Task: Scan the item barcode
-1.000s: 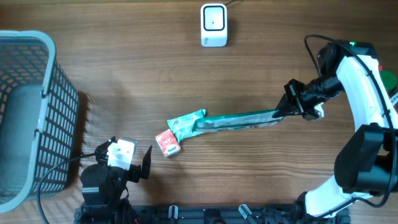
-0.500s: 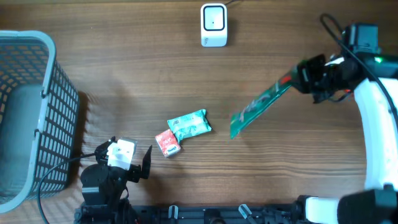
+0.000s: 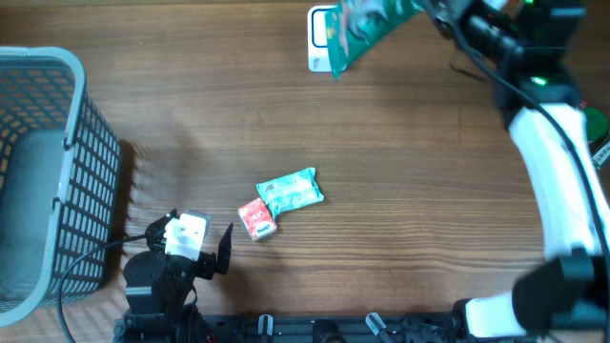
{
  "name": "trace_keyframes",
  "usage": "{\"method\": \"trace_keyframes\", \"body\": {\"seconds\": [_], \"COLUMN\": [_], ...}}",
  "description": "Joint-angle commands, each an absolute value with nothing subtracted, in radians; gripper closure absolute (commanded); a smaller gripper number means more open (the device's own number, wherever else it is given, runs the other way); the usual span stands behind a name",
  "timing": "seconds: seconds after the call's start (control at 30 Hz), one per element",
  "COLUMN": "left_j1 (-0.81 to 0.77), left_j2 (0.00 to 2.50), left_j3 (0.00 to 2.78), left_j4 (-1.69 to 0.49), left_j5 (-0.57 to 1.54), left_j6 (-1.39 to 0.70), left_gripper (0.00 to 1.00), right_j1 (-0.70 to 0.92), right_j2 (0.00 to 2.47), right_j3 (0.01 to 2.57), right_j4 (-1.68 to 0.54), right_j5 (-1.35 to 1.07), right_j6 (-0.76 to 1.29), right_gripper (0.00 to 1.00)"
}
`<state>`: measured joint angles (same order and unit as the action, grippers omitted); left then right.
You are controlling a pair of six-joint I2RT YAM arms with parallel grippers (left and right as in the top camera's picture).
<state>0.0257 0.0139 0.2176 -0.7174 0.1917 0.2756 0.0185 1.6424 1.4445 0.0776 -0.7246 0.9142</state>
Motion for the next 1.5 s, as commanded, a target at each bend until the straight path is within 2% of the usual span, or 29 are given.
{"method": "trace_keyframes", "body": {"seconds": [0.0, 0.07, 0.17, 0.47, 0.57, 0.67, 0.73, 0.8, 0.9, 1.0, 1.07, 1.13, 1.17, 1.2, 1.3, 1.33, 1.37, 1.43, 1.47], "left_j1": [0.030, 0.030, 0.030, 0.030, 0.030, 0.030, 0.030, 0.030, 0.030, 0.030, 0.030, 0.030, 0.030, 0.030, 0.030, 0.030, 0.030, 0.030, 0.030], "left_j2": [0.007, 0.007, 0.007, 0.007, 0.007, 0.007, 0.007, 0.007, 0.007, 0.007, 0.007, 0.007, 0.007, 0.007, 0.007, 0.007, 0.007, 0.007, 0.007], "left_j3": [0.215, 0.215, 0.215, 0.215, 0.215, 0.215, 0.215, 0.215, 0.215, 0.215, 0.215, 0.215, 0.215, 0.215, 0.215, 0.215, 0.215, 0.215, 0.215], "left_j4": [-0.716, -0.716, -0.716, -0.716, -0.716, -0.716, -0.716, -0.716, -0.716, -0.716, -0.716, -0.716, -0.716, -0.716, -0.716, -0.716, -0.716, -0.716, -0.716], "left_j5": [0.190, 0.190, 0.189, 0.189, 0.190, 0.189, 0.189, 0.189, 0.189, 0.190, 0.189, 0.190, 0.189, 0.189, 0.189, 0.189, 0.189, 0.189, 0.189], "left_j6": [0.284, 0.284, 0.284, 0.284, 0.284, 0.284, 0.284, 0.284, 0.284, 0.284, 0.284, 0.284, 0.284, 0.284, 0.284, 0.284, 0.284, 0.284, 0.284], "left_gripper": [0.00, 0.00, 0.00, 0.00, 0.00, 0.00, 0.00, 0.00, 0.00, 0.00, 0.00, 0.00, 0.00, 0.00, 0.00, 0.00, 0.00, 0.00, 0.00], "right_j1": [0.062, 0.062, 0.062, 0.039, -0.016, -0.070, -0.112, -0.168, -0.262, -0.324, -0.371, -0.439, -0.461, -0.476, -0.532, -0.542, -0.574, -0.600, -0.600], "right_j2": [1.838, 1.983, 2.165, 2.250, 2.250, 2.214, 2.149, 2.060, 1.893, 1.832, 1.837, 1.848, 1.848, 1.848, 1.846, 1.843, 1.824, 1.760, 1.711], "right_j3": [1.451, 1.451, 1.451, 1.453, 1.453, 1.456, 1.456, 1.456, 1.456, 1.456, 1.455, 1.451, 1.451, 1.451, 1.452, 1.452, 1.453, 1.454, 1.454], "right_j4": [0.456, 0.778, 0.952, 0.882, 0.823, 0.881, 0.811, 0.619, 0.109, -0.112, -0.241, -0.296, -0.293, -0.293, -0.306, -0.307, -0.307, -0.304, -0.305], "right_j5": [-0.844, -0.830, -0.708, -0.533, -0.569, -0.708, -0.741, -0.685, -0.377, -0.135, -0.053, 0.027, 0.026, 0.027, 0.097, 0.094, 0.018, -0.126, -0.156], "right_j6": [1.002, 1.069, 1.161, 0.988, 0.947, 0.896, 0.887, 0.816, 0.636, 0.521, 0.516, 0.460, 0.410, 0.356, 0.353, 0.367, 0.376, 0.379, 0.403], "right_gripper": [0.96, 0.96, 0.96, 0.96, 0.96, 0.96, 0.96, 0.96, 0.96, 0.95, 0.96, 0.96, 0.91, 0.81, 0.91, 0.90, 0.62, 0.29, 0.27]}}
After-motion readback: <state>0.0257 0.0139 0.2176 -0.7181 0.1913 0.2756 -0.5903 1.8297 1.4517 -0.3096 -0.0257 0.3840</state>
